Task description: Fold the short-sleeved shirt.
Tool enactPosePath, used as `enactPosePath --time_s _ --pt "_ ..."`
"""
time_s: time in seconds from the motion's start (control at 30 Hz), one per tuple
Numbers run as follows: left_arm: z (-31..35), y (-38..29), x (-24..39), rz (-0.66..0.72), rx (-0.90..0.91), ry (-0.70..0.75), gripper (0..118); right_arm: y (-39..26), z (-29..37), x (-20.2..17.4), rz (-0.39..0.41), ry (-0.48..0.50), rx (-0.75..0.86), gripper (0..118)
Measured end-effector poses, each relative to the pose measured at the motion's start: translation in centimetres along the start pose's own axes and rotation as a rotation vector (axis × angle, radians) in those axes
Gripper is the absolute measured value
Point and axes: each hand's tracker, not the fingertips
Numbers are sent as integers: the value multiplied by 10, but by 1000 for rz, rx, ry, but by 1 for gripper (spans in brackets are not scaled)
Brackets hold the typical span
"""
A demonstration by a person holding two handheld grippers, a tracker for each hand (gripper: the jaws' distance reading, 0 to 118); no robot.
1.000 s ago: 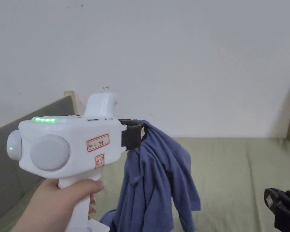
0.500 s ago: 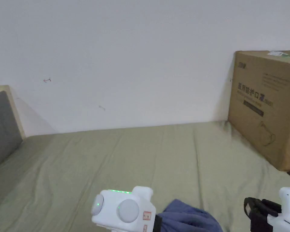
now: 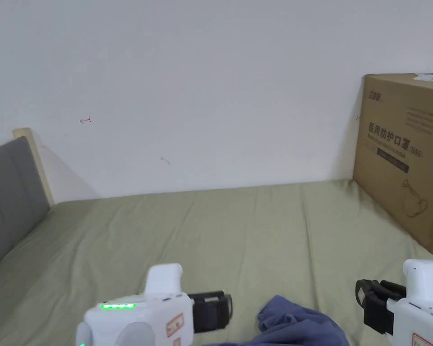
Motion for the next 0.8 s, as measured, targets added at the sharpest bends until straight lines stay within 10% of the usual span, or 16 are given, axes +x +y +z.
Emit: enactPosePath --time_s 0.2,0.27,0.3,0.33,0.63,0.8 --pt "112 -20 -3 -23 456 275 98 4 24 -24 65 -32 211 2" --pt "131 -33 -6 27 515 274 51 1 28 -31 80 -42 255 2" --pt "134 -38 -6 33 514 294 9 -1 29 -33 82 -42 266 2" --pt "134 -43 -8 30 491 321 1 -3 30 -35 83 -41 280 2" --pt "118 -30 -30 1 415 287 1 -4 23 -41 71 -44 270 2" --pt "30 23 -89 -20 -98 263 1 -5 3 -32 82 -40 199 2"
